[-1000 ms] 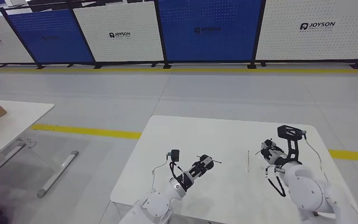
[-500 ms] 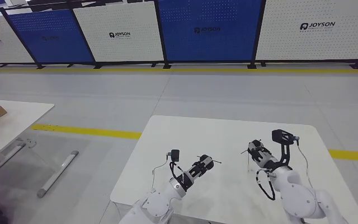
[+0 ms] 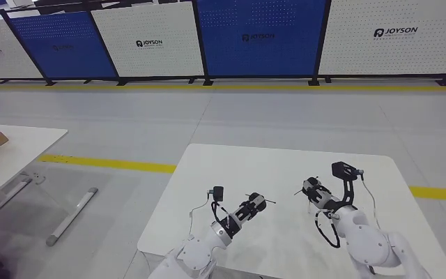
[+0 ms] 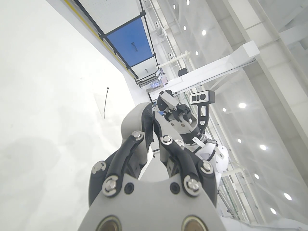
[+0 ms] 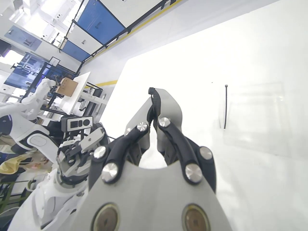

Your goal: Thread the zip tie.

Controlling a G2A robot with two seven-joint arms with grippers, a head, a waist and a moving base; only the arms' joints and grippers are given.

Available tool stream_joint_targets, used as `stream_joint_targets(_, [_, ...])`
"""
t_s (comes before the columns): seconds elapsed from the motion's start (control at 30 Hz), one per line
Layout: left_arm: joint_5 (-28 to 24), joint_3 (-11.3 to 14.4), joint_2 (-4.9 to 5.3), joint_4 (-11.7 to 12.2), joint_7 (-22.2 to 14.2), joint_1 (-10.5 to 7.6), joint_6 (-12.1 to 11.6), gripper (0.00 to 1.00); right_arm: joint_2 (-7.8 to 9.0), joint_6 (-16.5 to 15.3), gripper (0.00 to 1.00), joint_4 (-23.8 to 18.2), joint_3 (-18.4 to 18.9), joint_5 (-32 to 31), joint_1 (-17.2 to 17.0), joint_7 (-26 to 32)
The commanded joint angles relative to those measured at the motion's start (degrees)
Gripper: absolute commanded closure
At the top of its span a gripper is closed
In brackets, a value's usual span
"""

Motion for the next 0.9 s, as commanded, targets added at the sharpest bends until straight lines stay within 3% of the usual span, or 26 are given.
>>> stream_joint_targets(0.0, [0.0,0.0,0.0,0.0,0.0,0.0,0.0,1.0,-0.06,-0.27,1.0,0.13,0.02,0.42,-0.37,-1.27])
stream_joint_targets(0.17, [0.0,0.0,0.0,0.0,0.0,0.0,0.0,1.0,-0.5,1.18,1.0,0.39,-0.74,0.94,-0.63,-5.86])
stream_joint_targets(0.87, [0.0,0.0,0.0,0.0,0.0,0.0,0.0,1.0,-0.52,1.21,1.0,0.4,-0.79,0.92,-0.6,-6.03])
